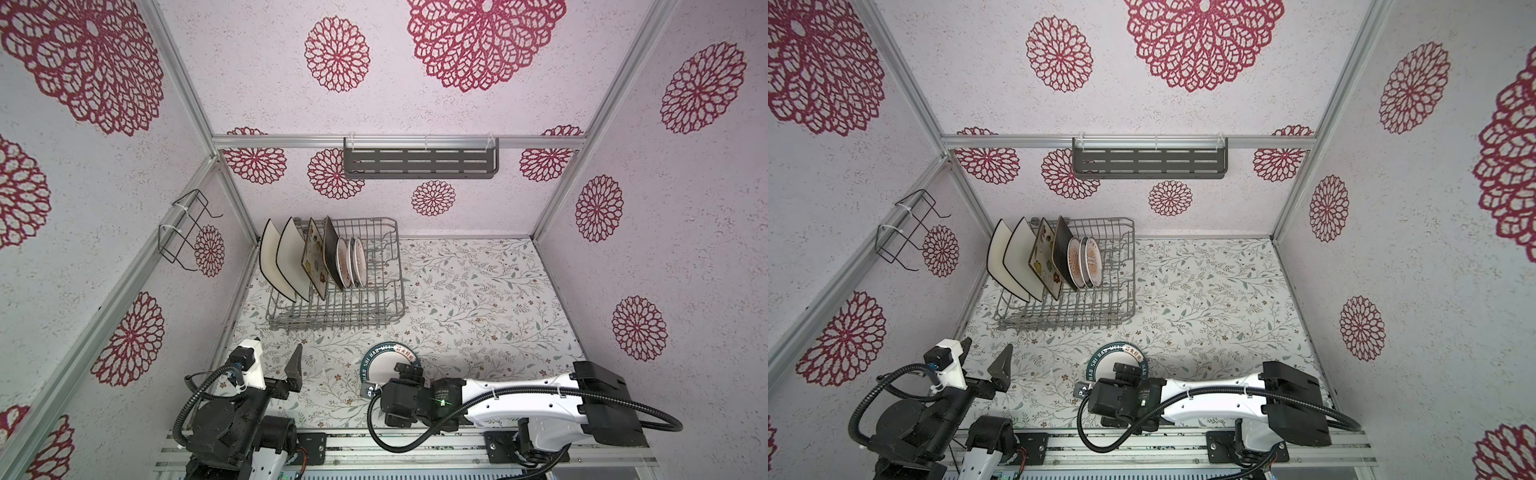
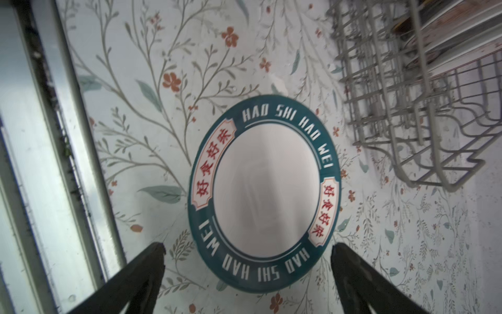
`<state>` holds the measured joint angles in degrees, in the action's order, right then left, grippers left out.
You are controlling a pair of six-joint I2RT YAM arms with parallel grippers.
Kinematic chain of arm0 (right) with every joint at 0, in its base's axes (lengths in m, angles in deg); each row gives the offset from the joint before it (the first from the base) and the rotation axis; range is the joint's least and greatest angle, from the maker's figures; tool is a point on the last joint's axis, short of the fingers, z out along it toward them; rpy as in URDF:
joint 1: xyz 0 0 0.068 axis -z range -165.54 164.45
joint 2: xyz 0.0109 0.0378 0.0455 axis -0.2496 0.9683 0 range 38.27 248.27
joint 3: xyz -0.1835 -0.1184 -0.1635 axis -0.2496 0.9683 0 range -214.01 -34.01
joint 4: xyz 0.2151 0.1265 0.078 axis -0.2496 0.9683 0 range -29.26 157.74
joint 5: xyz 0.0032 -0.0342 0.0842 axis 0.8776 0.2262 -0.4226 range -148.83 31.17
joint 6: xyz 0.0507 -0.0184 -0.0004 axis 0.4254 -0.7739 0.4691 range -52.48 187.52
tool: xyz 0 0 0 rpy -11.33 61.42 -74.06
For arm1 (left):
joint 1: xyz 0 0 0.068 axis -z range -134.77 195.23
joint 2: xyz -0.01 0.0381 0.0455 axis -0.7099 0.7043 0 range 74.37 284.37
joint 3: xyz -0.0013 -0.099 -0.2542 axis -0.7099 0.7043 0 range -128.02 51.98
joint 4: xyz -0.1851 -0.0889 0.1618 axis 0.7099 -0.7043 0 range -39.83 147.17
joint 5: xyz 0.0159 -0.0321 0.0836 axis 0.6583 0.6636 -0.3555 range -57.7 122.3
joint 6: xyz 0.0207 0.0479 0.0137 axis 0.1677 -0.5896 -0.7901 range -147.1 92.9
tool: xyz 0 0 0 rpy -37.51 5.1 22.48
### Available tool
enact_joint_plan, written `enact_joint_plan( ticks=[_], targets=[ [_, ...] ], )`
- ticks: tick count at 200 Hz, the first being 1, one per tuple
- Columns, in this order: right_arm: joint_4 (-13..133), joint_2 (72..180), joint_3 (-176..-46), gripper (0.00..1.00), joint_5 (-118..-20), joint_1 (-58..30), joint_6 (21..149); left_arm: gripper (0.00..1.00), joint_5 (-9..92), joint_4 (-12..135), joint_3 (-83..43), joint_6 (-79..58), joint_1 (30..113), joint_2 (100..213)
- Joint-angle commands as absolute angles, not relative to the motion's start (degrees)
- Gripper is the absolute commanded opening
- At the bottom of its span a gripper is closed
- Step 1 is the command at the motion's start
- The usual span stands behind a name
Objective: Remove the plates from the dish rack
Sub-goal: 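Move the right gripper back to the rack toward the next round plate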
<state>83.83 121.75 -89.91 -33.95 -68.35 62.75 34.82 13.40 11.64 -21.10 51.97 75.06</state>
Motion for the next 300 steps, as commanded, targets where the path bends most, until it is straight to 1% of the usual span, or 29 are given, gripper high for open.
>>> enact_joint_plan(
  ticks=[1,24,27,37,60,76,111,140,165,213,300],
  targets=[
    [79.4,117.4,-94.8,0.99,-34.8,-63.1,64.9,0.97,35.4,14.3,12.1,-21.8,51.9,74.5],
    [76.2,117.6,-100.2,0.99,-39.6,-55.2,66.4,0.97,35.2,14.4,12.2,-21.7,51.9,74.5],
    [75.9,117.9,-101.0,0.99,-39.9,-52.9,67.0,0.97,35.1,14.5,12.2,-21.7,51.9,74.5],
    [74.2,119.2,-103.2,0.99,-40.7,-49.5,68.8,0.97,34.9,14.5,12.2,-21.7,51.9,74.5],
    [68.8,123.5,-107.7,0.99,-47.3,-42.4,73.0,0.97,33.3,14.8,12.4,-21.3,51.9,74.5],
    [63.5,126.6,-109.5,0.95,-51.8,-39.0,75.3,0.97,31.1,15.5,12.9,-20.7,51.9,74.5],
    [57.7,135.0,-115.4,0.90,-52.5,-36.2,77.0,0.97,27.7,16.4,13.7,-20.1,51.8,74.6],
    [60.3,142.9,-124.1,0.88,-49.5,-35.3,78.5,0.97,27.4,16.9,14.3,-20.3,51.7,75.1],
    [57.7,147.0,-127.0,0.87,-49.0,-34.8,79.7,0.97,26.2,17.1,14.7,-20.2,51.8,75.6],
    [52.5,151.8,-128.0,0.78,-51.6,-32.5,84.1,0.97,26.8,17.5,15.2,-21.0,51.9,76.8],
    [54.5,158.8,-133.1,0.74,-52.7,-30.6,83.9,0.97,28.3,17.6,15.3,-21.4,51.7,78.4]
  ],
)
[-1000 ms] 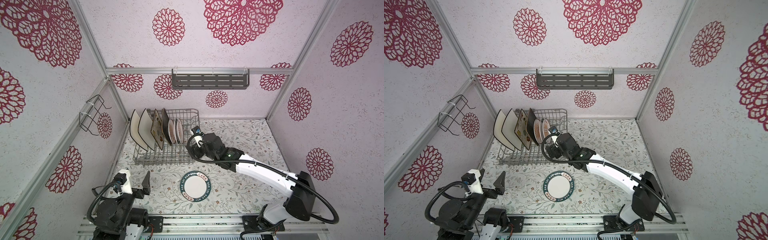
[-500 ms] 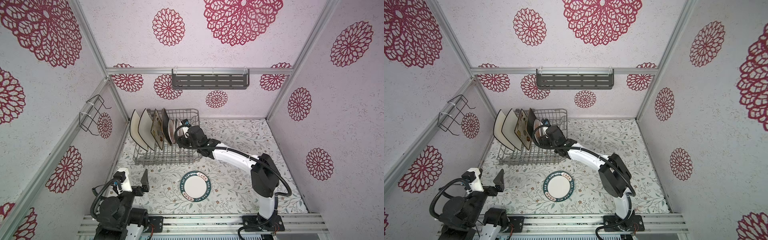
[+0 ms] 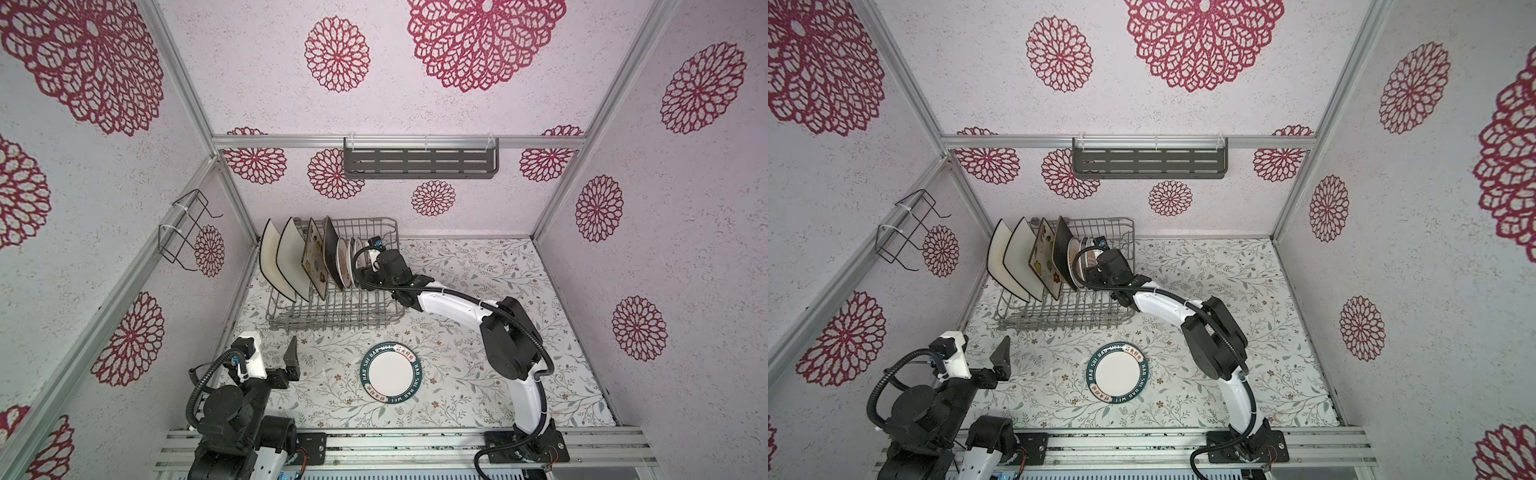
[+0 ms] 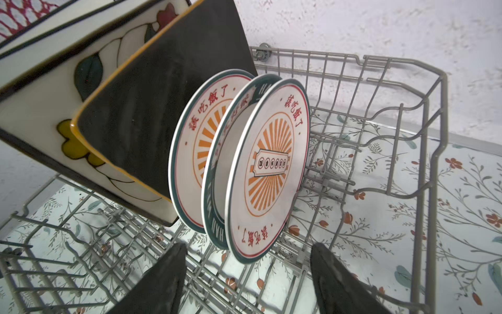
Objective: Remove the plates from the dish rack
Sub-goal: 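Close the right gripper on the rim of the outermost round plate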
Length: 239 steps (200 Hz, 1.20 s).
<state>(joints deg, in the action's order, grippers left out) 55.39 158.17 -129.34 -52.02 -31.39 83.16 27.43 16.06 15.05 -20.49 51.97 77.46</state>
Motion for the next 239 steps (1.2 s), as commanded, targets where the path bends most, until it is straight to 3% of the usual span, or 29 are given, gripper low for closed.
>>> enact_joint_plan(
  ticks=[1,30,140,239],
  targets=[
    [54.6,158.9,-133.2,0.74,-52.8,-30.6,84.0,0.97,28.4,17.6,15.3,-21.5,51.7,78.4],
    [56.6,162.3,-137.1,0.71,-53.5,-30.2,83.9,0.97,28.4,17.6,15.4,-21.6,51.7,78.8],
    [58.4,167.8,-142.9,0.42,-54.3,-28.9,84.8,0.97,29.3,17.6,15.4,-21.7,51.7,78.4],
    [58.1,169.3,-144.1,0.27,-55.6,-28.1,86.4,0.97,29.7,17.6,15.6,-21.8,51.7,78.0]
  ],
)
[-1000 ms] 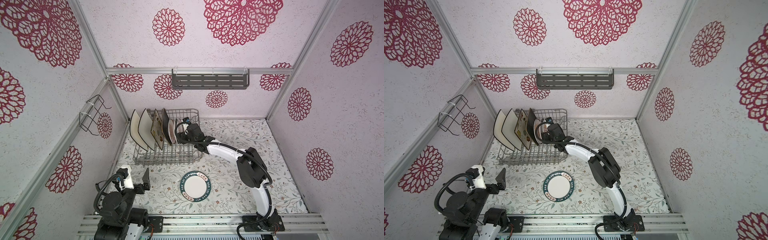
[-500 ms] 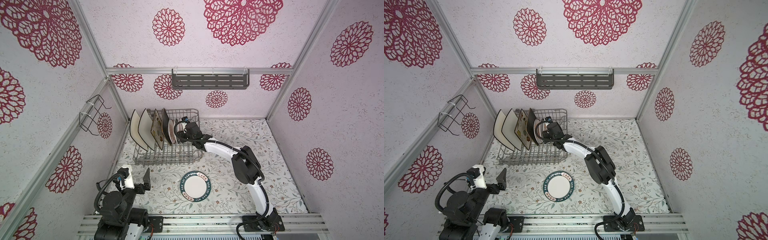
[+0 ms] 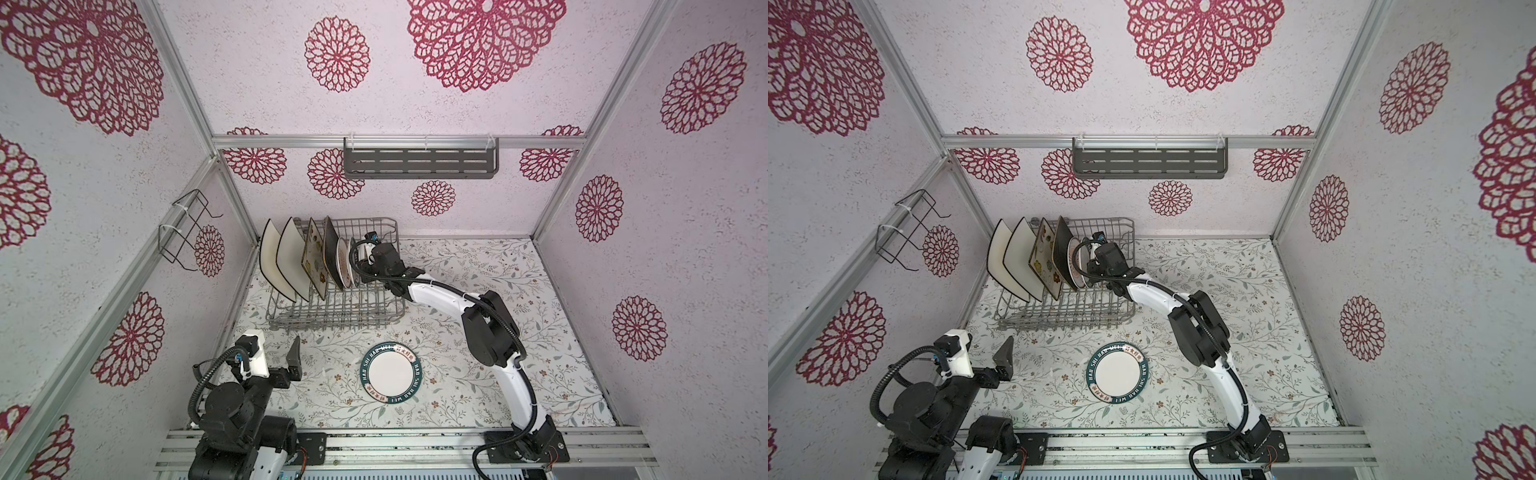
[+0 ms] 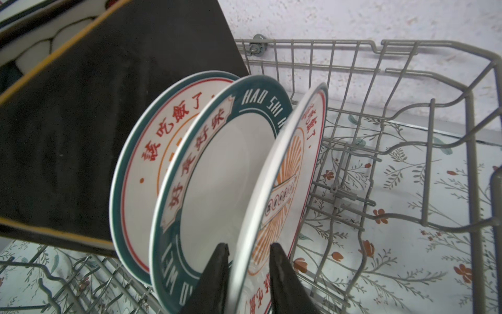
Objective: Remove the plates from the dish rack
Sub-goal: 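Close the right gripper on the rim of the outermost round plate, then lift the plate out of the rack with the right gripper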
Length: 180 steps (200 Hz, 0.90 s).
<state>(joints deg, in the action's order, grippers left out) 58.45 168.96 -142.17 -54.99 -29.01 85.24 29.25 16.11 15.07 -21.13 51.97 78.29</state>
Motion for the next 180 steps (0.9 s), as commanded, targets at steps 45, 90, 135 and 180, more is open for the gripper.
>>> enact_joint_plan(
  ticks=[45,90,135,180],
  targets=[
    [57.8,169.4,-144.1,0.20,-56.1,-27.7,86.9,0.97,29.8,17.6,15.6,-21.8,51.7,77.9],
    [57.7,168.5,-143.9,0.13,-56.0,-27.6,86.8,0.97,30.2,17.6,15.7,-21.9,51.6,77.6],
    [56.9,167.6,-142.8,0.08,-56.8,-27.3,86.9,0.97,30.5,17.5,15.7,-22.0,51.6,77.2],
    [55.2,165.1,-140.6,0.03,-57.6,-26.6,86.7,0.97,30.8,17.5,15.7,-22.1,51.4,76.9]
  ],
)
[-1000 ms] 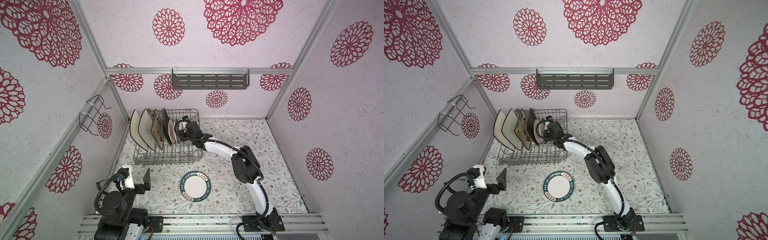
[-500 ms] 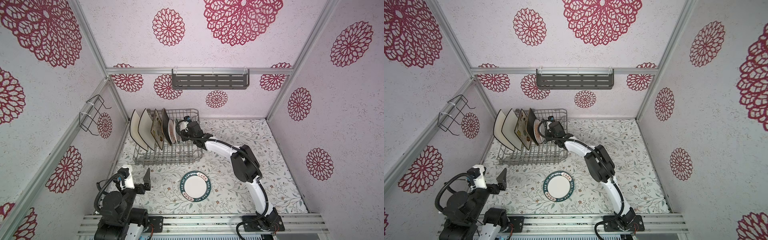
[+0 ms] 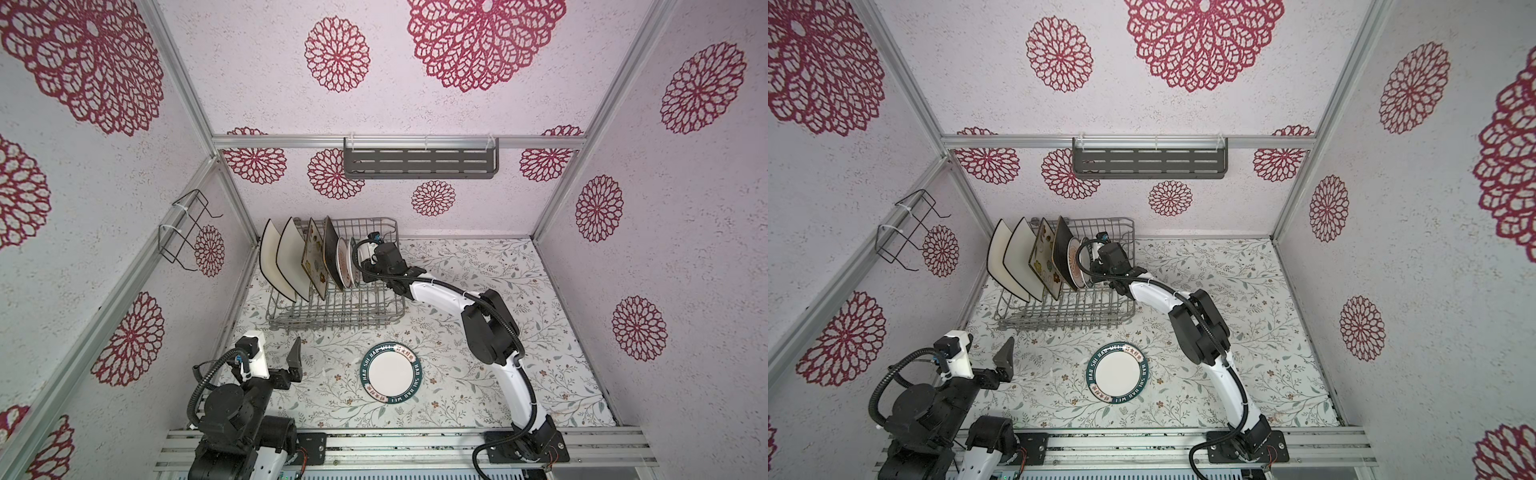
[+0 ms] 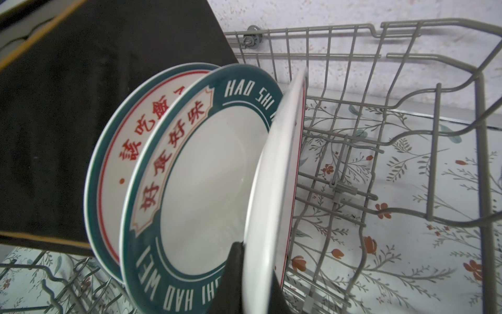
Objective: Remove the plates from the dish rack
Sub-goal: 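Lift the plate out of the rack with the right gripper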
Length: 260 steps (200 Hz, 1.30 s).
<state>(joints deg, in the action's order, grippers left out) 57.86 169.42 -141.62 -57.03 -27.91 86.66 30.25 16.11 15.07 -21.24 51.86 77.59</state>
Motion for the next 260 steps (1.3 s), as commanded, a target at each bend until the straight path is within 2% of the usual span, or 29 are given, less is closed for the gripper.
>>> enact_joint_plan(
  ticks=[1,147,199,260],
  targets=[
    [55.2,165.1,-140.5,0.03,-57.7,-26.6,86.7,0.97,30.8,17.5,15.7,-22.1,51.4,76.9],
    [54.5,156.1,-137.8,0.00,-66.8,-23.5,87.6,0.97,31.2,17.4,15.9,-22.1,51.0,75.5],
    [58.3,148.2,-134.3,0.00,-70.4,-22.5,85.9,0.97,31.2,17.5,15.9,-22.1,50.9,74.8],
    [68.2,135.1,-128.6,0.00,-65.7,-22.9,80.2,0.97,31.2,17.6,15.9,-22.1,51.0,74.5]
  ],
)
